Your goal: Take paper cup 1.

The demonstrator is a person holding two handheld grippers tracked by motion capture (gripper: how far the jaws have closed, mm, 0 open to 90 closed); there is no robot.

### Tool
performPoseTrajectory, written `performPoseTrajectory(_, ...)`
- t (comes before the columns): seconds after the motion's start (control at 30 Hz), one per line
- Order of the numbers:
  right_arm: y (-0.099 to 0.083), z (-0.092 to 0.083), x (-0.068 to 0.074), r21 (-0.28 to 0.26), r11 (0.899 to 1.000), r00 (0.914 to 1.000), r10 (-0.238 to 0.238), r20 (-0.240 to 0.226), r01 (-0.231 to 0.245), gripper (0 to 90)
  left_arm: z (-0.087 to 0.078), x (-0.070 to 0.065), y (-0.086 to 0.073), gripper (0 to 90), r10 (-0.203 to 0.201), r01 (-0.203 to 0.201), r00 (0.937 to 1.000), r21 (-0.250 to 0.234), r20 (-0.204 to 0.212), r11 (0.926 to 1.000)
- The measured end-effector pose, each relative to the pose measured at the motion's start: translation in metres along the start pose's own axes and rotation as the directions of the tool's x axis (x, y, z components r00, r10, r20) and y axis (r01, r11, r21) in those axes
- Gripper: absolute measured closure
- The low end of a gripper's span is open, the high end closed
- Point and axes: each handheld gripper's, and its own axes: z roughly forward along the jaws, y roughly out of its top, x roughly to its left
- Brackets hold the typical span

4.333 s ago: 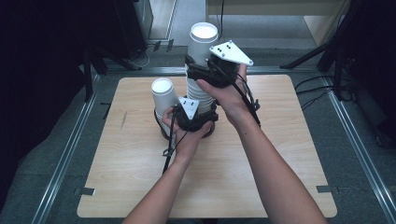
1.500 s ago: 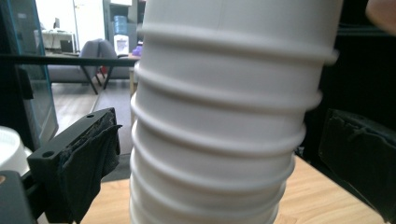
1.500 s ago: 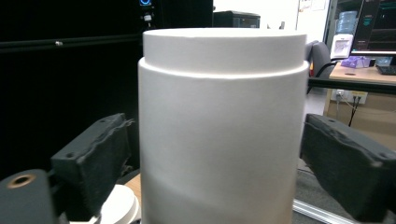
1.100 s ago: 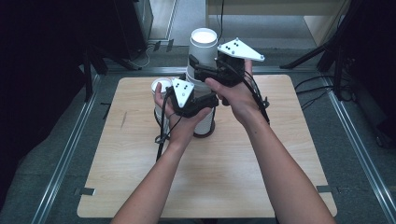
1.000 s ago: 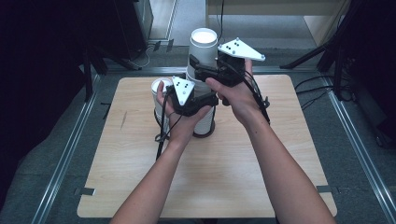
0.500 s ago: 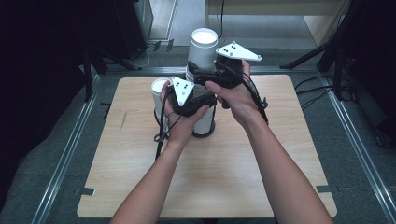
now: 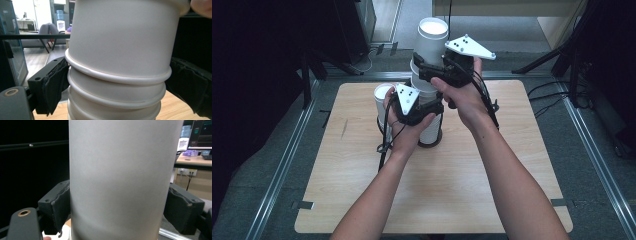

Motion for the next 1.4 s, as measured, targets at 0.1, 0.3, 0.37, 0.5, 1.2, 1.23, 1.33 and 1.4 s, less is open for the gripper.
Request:
performPoseTrajectory(0.1,0.005,-0.002,0.001,-0.029,1.000,0.9999,-0.008,0.012,0.008,16.1,0.000,0.000,0.000,6.3,0.002,-0.002,1.0000,0.000,0.001,1.0000)
performPoseTrajectory(0.3,0.008,-0.005,0.005,-0.066,0.996,0.9969,-0.062,0.048,0.065,16.7,0.000,0.000,0.000,6.4,-0.003,0.003,1.0000,-0.004,0.000,1.0000)
performPoseTrajectory(0.37,0.009,-0.005,0.006,-0.070,0.995,0.9961,-0.066,0.058,0.070,16.7,0.000,0.000,0.000,6.4,-0.002,0.002,1.0000,-0.003,-0.001,1.0000)
performPoseTrajectory(0.5,0.016,-0.009,0.007,-0.109,0.992,0.9958,-0.048,0.078,0.057,17.4,0.000,0.000,0.000,6.4,-0.003,0.003,1.0000,-0.001,0.000,1.0000)
performPoseTrajectory(1.2,0.051,-0.030,0.009,-0.191,0.979,0.9898,-0.048,0.134,0.074,19.7,0.000,0.000,0.000,6.4,-0.016,0.016,0.9999,0.002,0.002,0.9999)
performPoseTrajectory(1.23,0.052,-0.031,0.008,-0.193,0.978,0.9891,-0.048,0.139,0.074,19.7,0.000,0.000,0.000,6.4,-0.016,0.016,0.9999,0.002,0.002,0.9999)
performPoseTrajectory(1.33,0.052,-0.034,0.003,-0.194,0.978,0.9866,-0.046,0.156,0.077,19.8,0.000,0.000,0.000,6.4,-0.016,0.016,0.9999,0.002,0.001,0.9999)
performPoseTrajectory(1.4,0.052,-0.036,-0.001,-0.191,0.978,0.9847,-0.047,0.168,0.079,19.8,0.000,0.000,0.000,6.4,-0.016,0.016,0.9999,0.002,0.001,0.9999)
